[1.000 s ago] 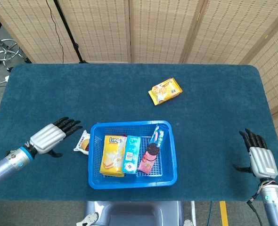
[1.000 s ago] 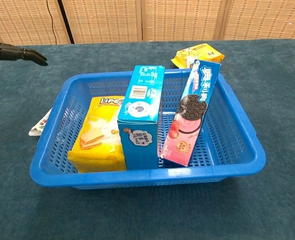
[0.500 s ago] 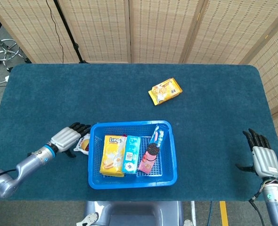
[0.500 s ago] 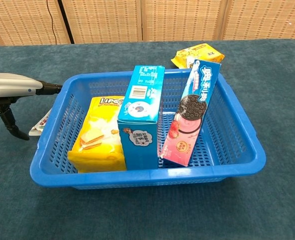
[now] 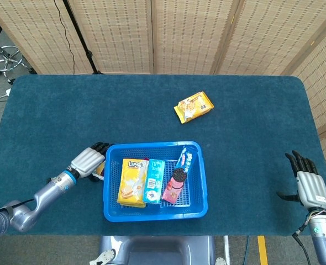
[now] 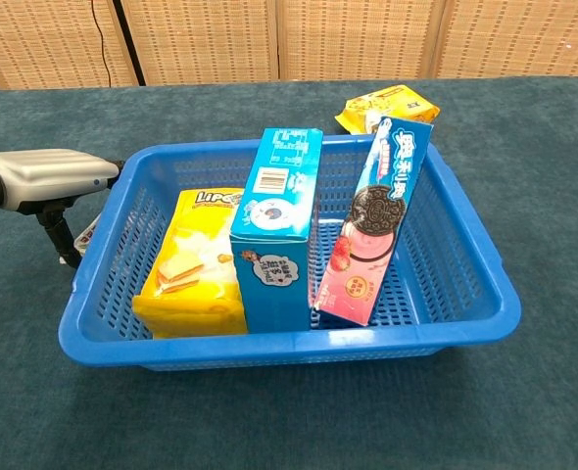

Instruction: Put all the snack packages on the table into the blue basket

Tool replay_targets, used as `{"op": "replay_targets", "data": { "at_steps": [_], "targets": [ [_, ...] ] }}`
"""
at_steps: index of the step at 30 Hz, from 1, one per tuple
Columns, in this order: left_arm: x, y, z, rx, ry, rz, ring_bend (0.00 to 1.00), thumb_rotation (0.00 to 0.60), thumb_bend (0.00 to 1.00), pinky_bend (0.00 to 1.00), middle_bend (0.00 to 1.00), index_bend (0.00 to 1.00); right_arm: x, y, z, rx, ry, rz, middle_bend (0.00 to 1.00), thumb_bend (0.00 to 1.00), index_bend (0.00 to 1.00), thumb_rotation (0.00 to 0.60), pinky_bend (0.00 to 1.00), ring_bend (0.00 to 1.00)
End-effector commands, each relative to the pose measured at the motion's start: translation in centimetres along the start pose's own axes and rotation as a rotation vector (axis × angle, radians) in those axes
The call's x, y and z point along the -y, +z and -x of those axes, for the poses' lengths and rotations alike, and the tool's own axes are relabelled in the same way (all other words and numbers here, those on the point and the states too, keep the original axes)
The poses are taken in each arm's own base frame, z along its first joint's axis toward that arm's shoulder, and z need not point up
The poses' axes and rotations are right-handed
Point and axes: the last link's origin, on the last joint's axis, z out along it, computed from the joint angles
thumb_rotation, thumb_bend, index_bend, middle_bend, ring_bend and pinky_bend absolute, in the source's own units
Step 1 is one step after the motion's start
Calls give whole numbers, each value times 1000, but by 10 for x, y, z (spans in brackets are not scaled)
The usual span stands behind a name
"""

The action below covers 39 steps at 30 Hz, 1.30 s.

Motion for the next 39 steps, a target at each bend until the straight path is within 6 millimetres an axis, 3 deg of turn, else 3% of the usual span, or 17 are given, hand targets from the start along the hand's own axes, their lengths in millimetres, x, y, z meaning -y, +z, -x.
{"op": "replay_targets", "data": {
  "at_steps": [1, 5, 9, 14, 20, 26, 33, 34, 36, 38, 39],
  "targets": [
    [0, 1, 1, -22, 18, -16, 252, 600, 35, 338, 200, 69, 0, 0, 0, 2, 3, -2, 0, 0, 0, 600, 0, 0],
    [-1, 1, 3, -21, 16, -27, 389, 600, 88, 454, 360, 246, 1, 0, 0, 7, 10, -6, 0, 0, 0, 600, 0, 0],
    [1, -1, -1, -38, 8, -38, 450, 600, 105, 494, 450, 353, 1, -1, -1, 7, 16, -9, 0, 0, 0, 600, 0, 0],
    [14, -11, -19, -122, -24, -67, 474, 600, 121, 500, 487, 397, 3, -2, -1, 12, 16, -15, 0, 0, 0, 600, 0, 0],
    [34, -38, -66, -307, -108, -68, 474, 600, 124, 501, 487, 397, 5, -3, 0, 15, 16, -26, 0, 0, 0, 600, 0, 0],
    [13, -55, -102, -432, -127, 99, 463, 600, 126, 500, 487, 397, 8, -4, -1, 12, 19, -33, 0, 0, 0, 600, 0, 0],
    [-31, -33, -100, -384, -92, 192, 446, 600, 125, 500, 475, 376, 7, -5, -3, 11, 23, -35, 0, 0, 0, 600, 0, 0],
    [-34, -30, -98, -377, -97, 196, 436, 600, 124, 499, 465, 368, 7, -5, -3, 9, 24, -33, 0, 0, 0, 600, 0, 0],
    [-41, -24, -92, -360, -99, 203, 330, 600, 114, 427, 339, 280, 6, -5, -4, 5, 27, -30, 0, 0, 0, 600, 0, 0],
    [-46, -19, -85, -326, -99, 204, 84, 600, 65, 169, 75, 67, 5, -5, -6, 2, 29, -28, 0, 0, 0, 600, 0, 0],
    [-48, -17, -79, -293, -100, 204, 28, 600, 44, 91, 20, 19, 4, -5, -6, 0, 31, -25, 0, 0, 0, 600, 0, 0]
  ]
}}
